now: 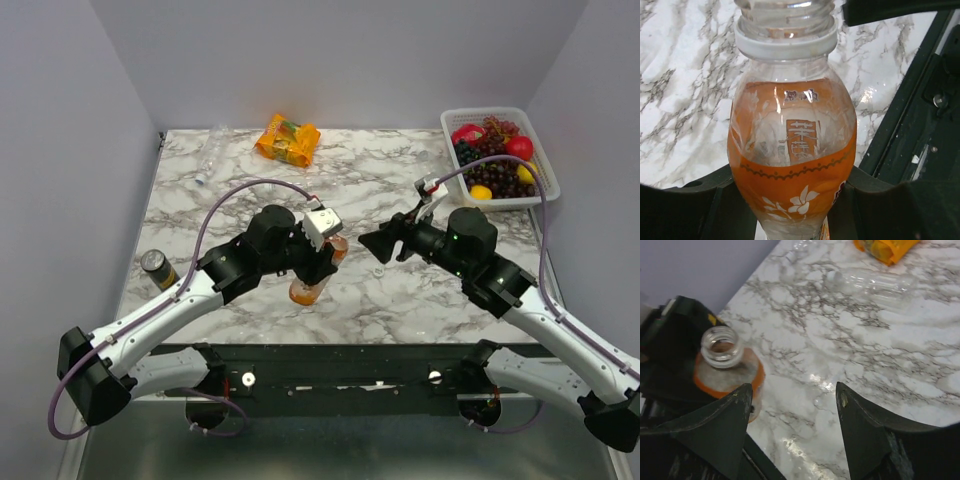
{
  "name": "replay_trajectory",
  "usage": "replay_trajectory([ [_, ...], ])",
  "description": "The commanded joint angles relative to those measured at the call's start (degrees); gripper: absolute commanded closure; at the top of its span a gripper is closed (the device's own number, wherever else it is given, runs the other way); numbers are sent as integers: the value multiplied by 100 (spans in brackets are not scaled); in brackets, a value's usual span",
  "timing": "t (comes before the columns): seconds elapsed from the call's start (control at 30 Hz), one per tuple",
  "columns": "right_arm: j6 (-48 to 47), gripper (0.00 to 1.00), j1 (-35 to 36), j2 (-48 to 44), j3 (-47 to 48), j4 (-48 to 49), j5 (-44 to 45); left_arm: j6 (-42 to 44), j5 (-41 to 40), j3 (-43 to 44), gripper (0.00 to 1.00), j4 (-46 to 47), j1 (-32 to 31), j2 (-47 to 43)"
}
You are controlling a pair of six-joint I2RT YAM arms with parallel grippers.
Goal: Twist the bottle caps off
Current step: Pass from the left arm to the right
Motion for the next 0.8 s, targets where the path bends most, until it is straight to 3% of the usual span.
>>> replay_trajectory([
  [0.0, -74, 26, -38, -248, 391, -811, -1456, 145, 759, 120, 61, -49, -114, 47],
  [0.17, 40, 29, -47, -187, 628, -820, -2220, 145, 1006, 102, 61, -41, -263, 12],
  [0.53, 181, 40, -56, 165, 673, -513, -2644, 470, 1130, 120, 61, -164, -579, 38],
  [0.63, 199, 46, -56, 226, 620, -451, -2767, 488, 1095, 111, 61, -172, -597, 29],
  [0.73, 225, 59, -47, 253, 567, -390, -2837, 497, 1059, 120, 61, -181, -597, 21],
  [0.77, 217, 71, -47, 262, 550, -381, -2872, 488, 1042, 120, 61, -173, -597, 12],
])
